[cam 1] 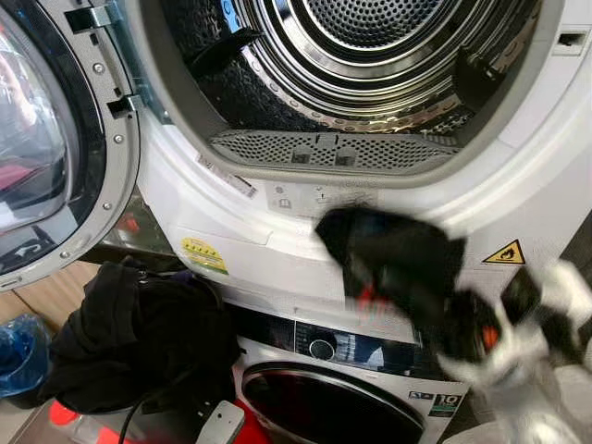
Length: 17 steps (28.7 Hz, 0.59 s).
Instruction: Clothes washing
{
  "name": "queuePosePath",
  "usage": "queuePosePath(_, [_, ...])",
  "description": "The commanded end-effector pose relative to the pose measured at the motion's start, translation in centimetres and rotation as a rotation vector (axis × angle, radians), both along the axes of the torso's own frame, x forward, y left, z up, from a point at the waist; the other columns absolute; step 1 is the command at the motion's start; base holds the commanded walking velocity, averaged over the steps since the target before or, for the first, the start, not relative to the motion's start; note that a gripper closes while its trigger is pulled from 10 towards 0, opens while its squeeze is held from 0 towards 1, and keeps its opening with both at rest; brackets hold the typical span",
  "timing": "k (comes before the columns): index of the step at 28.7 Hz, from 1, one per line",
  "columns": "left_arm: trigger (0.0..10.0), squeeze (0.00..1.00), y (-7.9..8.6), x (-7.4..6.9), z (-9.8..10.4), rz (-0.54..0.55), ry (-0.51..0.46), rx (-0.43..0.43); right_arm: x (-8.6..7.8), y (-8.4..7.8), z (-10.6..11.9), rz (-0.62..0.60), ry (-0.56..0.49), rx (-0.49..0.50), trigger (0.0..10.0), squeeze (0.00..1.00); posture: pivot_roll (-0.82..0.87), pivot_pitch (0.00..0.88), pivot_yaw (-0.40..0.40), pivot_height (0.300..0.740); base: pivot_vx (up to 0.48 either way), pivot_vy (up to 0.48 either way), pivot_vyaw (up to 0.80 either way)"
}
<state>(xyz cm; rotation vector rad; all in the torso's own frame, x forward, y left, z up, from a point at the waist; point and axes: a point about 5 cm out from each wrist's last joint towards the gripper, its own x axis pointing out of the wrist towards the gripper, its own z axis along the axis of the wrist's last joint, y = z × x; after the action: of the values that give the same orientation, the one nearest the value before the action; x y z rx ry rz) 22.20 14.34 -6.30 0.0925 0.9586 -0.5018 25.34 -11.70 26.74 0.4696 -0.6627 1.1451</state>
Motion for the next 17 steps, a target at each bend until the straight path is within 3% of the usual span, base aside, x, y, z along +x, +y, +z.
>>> queuePosePath(1, [10.0,0.00,1.2,-0.4,-0.2,0.024,0.019,0.034,0.4,1.3,1.7,-0.036,-0.016,0.053,0.0,0.00,-0.13,0.000,0.131,0.740,0.000,0.000,0.00])
queuePosePath(3, [10.0,0.00,1.3,-0.4,-0.2,0.024,0.018,0.037,0.7,2.8,3.2,-0.056,-0.046,0.073,0.0,0.00,-0.13,0.000,0.132,0.740,0.000,0.000,0.00])
queuePosePath(5, [10.0,0.00,1.3,-0.4,-0.2,0.024,0.018,0.038,0.9,3.2,3.6,-0.104,-0.067,0.058,0.0,0.00,-0.13,0.000,0.132,0.740,0.000,0.000,0.00])
queuePosePath(8, [10.0,0.00,1.4,-0.3,-0.2,0.023,0.014,0.043,2.2,4.5,5.7,-0.352,-0.082,0.108,0.0,0.00,-0.13,0.000,0.137,0.740,0.000,0.000,0.00])
queuePosePath(9, [10.0,0.00,1.4,-0.3,-0.2,0.023,0.014,0.043,2.2,4.5,5.7,-0.352,-0.082,0.108,0.0,0.00,-0.13,0.000,0.137,0.740,0.000,0.000,0.00])
queuePosePath(10, [10.0,0.00,1.5,-0.3,-0.2,0.022,0.012,0.047,2.1,5.4,6.5,-0.449,-0.173,0.038,0.0,0.00,-0.12,0.002,0.142,0.740,0.000,0.000,0.00])
queuePosePath(15, [10.0,0.00,1.6,-0.2,-0.1,0.018,0.005,0.055,2.2,6.5,7.3,-0.677,-0.247,0.065,0.0,0.00,-0.12,0.000,0.145,0.740,0.000,0.000,0.00])
queuePosePath(17, [10.0,0.00,1.6,-0.1,-0.1,0.014,0.002,0.059,2.0,6.7,7.5,-0.840,-0.315,0.055,0.0,0.00,-0.12,0.000,0.145,0.740,0.000,0.000,0.00])
